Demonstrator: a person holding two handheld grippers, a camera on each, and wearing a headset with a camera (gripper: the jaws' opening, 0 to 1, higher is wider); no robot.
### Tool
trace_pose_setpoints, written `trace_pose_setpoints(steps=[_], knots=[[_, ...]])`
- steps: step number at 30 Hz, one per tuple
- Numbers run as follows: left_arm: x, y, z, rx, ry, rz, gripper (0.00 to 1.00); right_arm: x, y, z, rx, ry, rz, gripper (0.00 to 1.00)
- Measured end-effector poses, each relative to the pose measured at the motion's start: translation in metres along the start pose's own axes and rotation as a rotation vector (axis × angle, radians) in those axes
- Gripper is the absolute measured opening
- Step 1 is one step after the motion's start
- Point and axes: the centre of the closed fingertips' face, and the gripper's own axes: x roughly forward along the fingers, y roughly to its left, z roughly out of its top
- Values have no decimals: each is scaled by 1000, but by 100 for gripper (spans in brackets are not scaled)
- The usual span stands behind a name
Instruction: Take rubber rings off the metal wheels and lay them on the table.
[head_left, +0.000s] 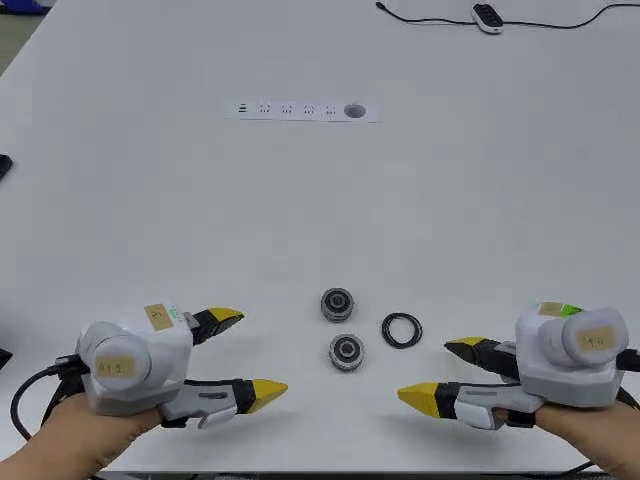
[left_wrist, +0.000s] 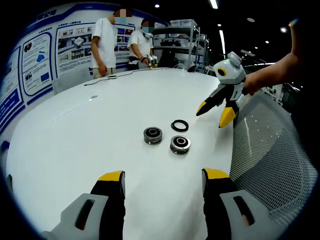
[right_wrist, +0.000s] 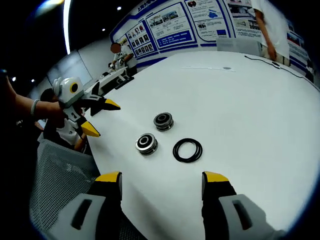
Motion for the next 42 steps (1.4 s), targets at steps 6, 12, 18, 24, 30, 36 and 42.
trace_pose_setpoints(steps=[6,12,18,24,30,36,42], knots=[[-9,-4,-2,-21,-24,-1,68,-4,3,-3,-78,-3,-32,73],[-18,-6,-7,-38,-38,8,71,-8,0,-3,-91,-43,-56,79],[-23,-7,-12,-60,-54,19,78,-10,3,-7,-119,-56,-65,89],[-25,-7,-17,-73,-49,30,81,-11,0,-13,-137,-61,-75,97],[-24,-6,-19,-96,-52,49,89,-19,-8,-15,-158,-83,-109,99],[-23,-3,-21,-100,-46,76,94,-26,-12,-15,-153,-92,-126,99],[-25,1,-18,-103,-64,102,99,-27,-12,-14,-160,-96,-128,99]])
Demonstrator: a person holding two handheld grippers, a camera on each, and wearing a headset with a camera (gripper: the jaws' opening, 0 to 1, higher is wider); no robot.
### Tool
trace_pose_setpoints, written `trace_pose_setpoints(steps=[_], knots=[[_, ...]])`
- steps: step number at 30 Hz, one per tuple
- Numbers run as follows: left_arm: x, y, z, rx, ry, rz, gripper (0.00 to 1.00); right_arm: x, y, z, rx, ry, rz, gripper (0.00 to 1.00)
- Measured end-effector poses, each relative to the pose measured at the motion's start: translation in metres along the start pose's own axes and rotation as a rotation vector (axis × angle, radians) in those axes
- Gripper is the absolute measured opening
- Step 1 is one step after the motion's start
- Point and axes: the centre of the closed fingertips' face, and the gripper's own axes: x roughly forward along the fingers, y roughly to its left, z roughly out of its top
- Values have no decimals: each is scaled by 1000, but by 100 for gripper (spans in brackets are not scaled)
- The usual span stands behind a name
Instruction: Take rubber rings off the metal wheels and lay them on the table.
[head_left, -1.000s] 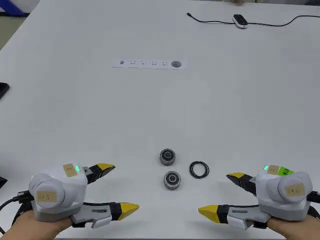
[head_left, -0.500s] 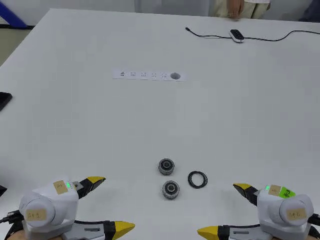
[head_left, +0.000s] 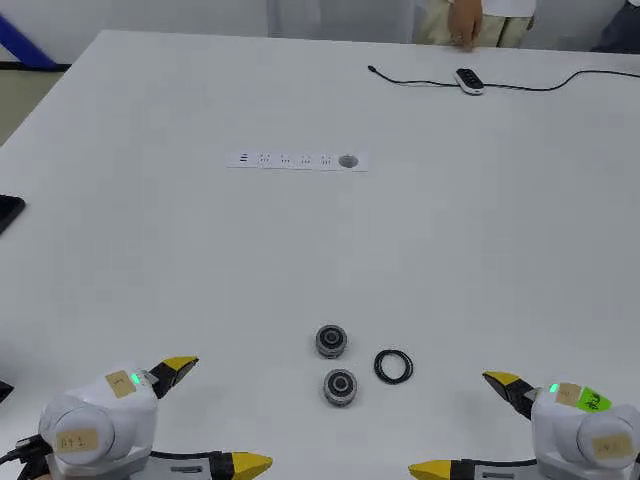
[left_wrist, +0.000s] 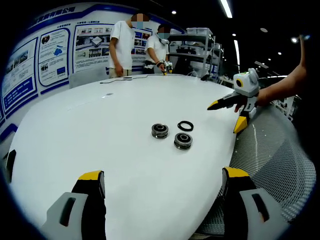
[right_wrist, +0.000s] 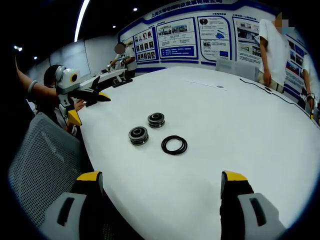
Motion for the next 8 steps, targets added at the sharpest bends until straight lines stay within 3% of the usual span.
trace_pose_setpoints(steps=[8], knots=[[-3,1,-3,-6,3,19,100,3,1,5,-3,-5,2,99]])
